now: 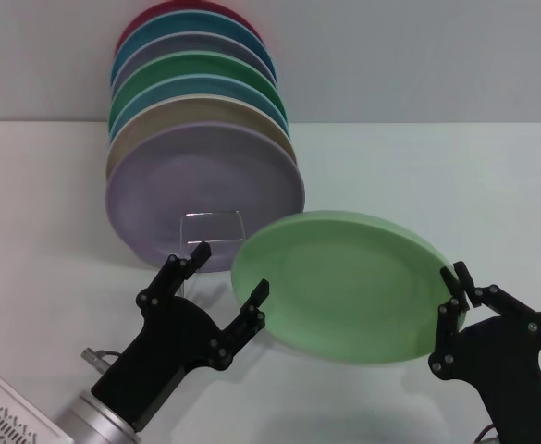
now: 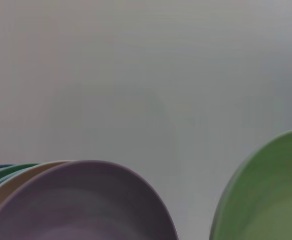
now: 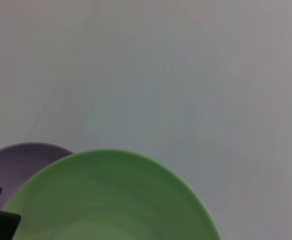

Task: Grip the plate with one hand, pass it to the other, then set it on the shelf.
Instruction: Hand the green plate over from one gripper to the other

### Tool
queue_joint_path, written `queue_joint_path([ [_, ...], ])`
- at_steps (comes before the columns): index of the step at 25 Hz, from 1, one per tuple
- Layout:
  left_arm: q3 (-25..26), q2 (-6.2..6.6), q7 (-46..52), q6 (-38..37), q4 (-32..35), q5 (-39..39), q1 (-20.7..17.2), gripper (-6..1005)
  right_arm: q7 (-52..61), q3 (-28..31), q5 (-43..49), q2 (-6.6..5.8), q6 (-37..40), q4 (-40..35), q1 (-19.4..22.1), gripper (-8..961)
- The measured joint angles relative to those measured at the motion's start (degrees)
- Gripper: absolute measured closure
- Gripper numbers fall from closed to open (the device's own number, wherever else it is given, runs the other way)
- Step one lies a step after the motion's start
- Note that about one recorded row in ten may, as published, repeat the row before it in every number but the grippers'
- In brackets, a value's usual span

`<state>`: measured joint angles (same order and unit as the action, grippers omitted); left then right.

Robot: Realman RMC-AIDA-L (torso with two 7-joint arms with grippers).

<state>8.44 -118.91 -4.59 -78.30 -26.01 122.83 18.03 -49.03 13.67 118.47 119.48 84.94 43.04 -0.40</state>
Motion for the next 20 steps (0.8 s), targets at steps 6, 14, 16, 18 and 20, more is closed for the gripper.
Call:
queue_joint_path([
  [6,0.1,0.0,0.0,0.7,0.0,-0.3,0.4,253,0.0,-0.7,0.0,-0.04,-0.1,-0.2,-0.1,933],
  [14,0.2,0.0,0.3,1.5,0.5,-0.4,0.6,306,0.0,-0.8,0.0,-0.13,-0.4,-0.3,-0.1,933],
  [16,0.2,0.0,0.2,1.6,0.5,-0.4,0.6,381,0.0,-0.8,0.0,-0.13,-0.5,-0.3,-0.1,933],
  [18,0.2,0.0,0.1,1.7,0.5,-0.4,0.5,457,-0.1,-0.8,0.0,-0.13,-0.5,-0.3,-0.1,933],
  [20,0.2,0.0,0.1,1.9,0.5,-0.4,0.5,516,-0.1,-0.8,0.0,-0.13,-0.6,-0.4,-0.1,933],
])
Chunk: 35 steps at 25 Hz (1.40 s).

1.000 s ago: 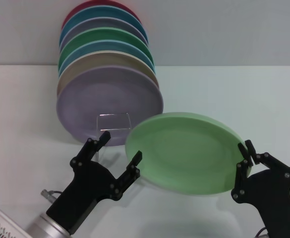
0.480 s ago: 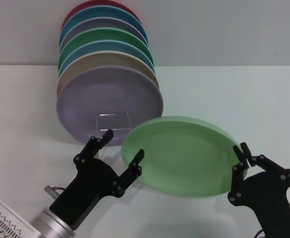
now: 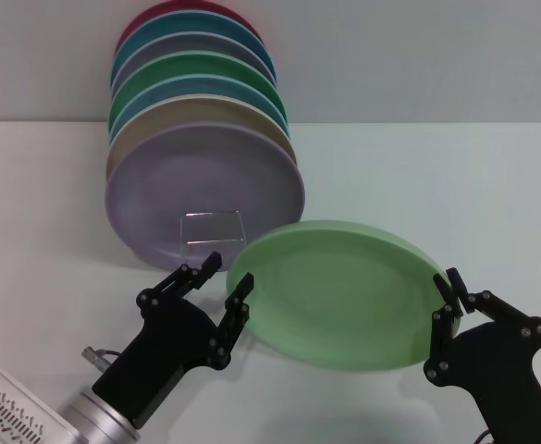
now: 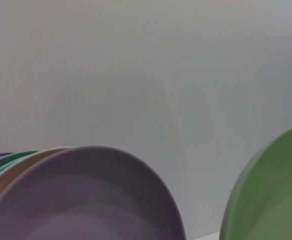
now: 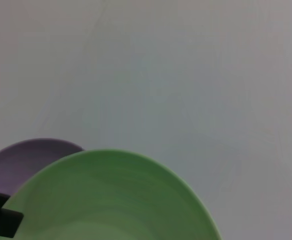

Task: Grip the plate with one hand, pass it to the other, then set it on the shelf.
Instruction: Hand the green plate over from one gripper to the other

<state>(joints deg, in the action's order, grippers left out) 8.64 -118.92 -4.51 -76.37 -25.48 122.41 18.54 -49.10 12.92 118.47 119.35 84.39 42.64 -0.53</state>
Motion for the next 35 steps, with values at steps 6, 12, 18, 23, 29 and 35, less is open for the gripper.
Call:
queue_joint_path([
  [6,0.0,-0.07,0.0,0.5,0.0,0.1,0.0,611,0.0,0.0,0.0,0.0,0.0,-0.1,0.0,933],
  [12,0.0,-0.09,-0.1,0.9,0.0,0.2,0.1,638,0.0,0.0,0.0,-0.07,0.0,-0.1,0.0,933],
  [18,0.0,-0.08,-0.1,1.0,0.0,0.1,0.3,689,0.0,0.0,0.0,-0.09,0.0,-0.3,-0.1,933],
  [23,0.1,-0.08,-0.2,1.1,0.0,0.0,0.4,713,0.0,0.0,0.0,-0.09,0.0,-0.3,-0.1,933],
  [29,0.4,-0.08,-0.2,1.1,0.0,0.0,0.4,834,0.0,0.0,0.0,-0.09,0.1,-0.4,-0.1,934],
  [35,0.5,-0.08,-0.2,1.9,-0.1,0.0,0.4,836,0.0,0.0,0.0,-0.09,0.1,-0.4,-0.3,934],
])
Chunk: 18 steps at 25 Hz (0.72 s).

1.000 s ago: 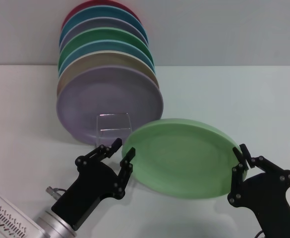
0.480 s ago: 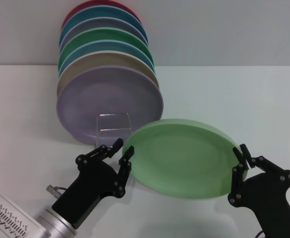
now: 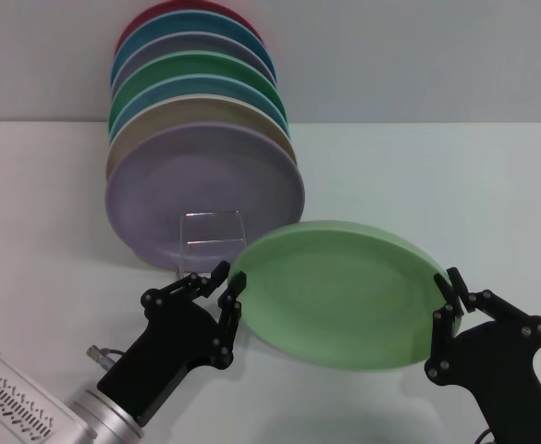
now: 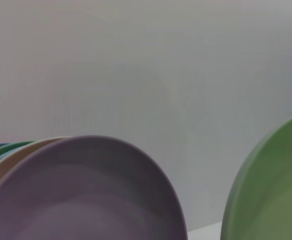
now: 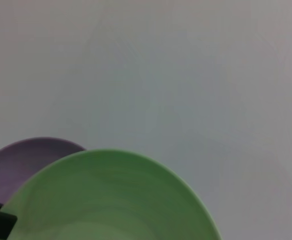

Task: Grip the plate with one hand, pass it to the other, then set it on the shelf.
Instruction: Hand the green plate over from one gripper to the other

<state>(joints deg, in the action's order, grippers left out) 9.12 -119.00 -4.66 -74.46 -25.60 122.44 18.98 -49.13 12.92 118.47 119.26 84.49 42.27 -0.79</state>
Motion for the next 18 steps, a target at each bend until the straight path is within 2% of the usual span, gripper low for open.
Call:
queue_joint_path([
  [15,0.0,0.0,0.0,0.6,0.1,0.4,0.1,842,0.0,0.0,0.0,0.0,0.2,-0.2,0.0,933],
  [18,0.0,0.0,0.0,0.6,0.0,0.4,0.2,875,0.0,0.0,0.0,0.0,0.1,-0.2,0.0,933],
])
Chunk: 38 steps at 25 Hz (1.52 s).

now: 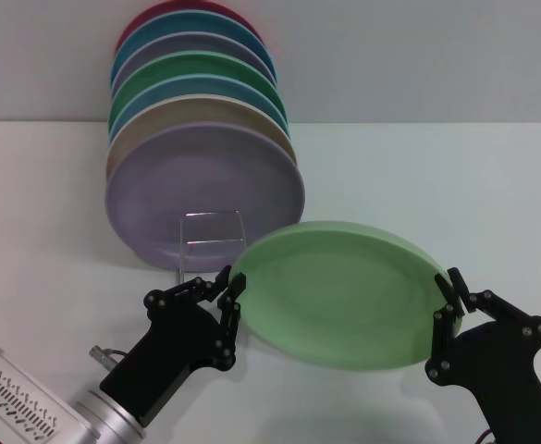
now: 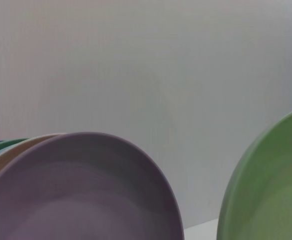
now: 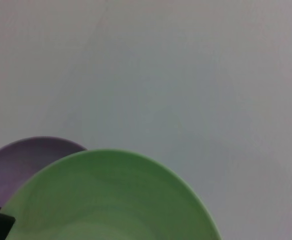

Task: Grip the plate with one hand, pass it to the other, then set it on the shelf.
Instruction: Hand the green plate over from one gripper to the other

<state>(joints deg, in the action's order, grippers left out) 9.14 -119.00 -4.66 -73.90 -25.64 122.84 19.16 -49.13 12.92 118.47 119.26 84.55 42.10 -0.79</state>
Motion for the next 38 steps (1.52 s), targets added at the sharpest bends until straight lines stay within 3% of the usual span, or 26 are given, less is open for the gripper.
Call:
queue_joint_path([
  [20,0.0,0.01,0.0,-0.1,0.1,0.0,0.3,961,0.0,0.0,0.0,0.0,-0.2,-0.1,-0.3,934],
  [38,0.8,0.01,-1.1,-0.3,0.2,0.0,0.0,966,0.0,-0.5,0.6,0.06,0.1,-1.4,-0.8,861],
])
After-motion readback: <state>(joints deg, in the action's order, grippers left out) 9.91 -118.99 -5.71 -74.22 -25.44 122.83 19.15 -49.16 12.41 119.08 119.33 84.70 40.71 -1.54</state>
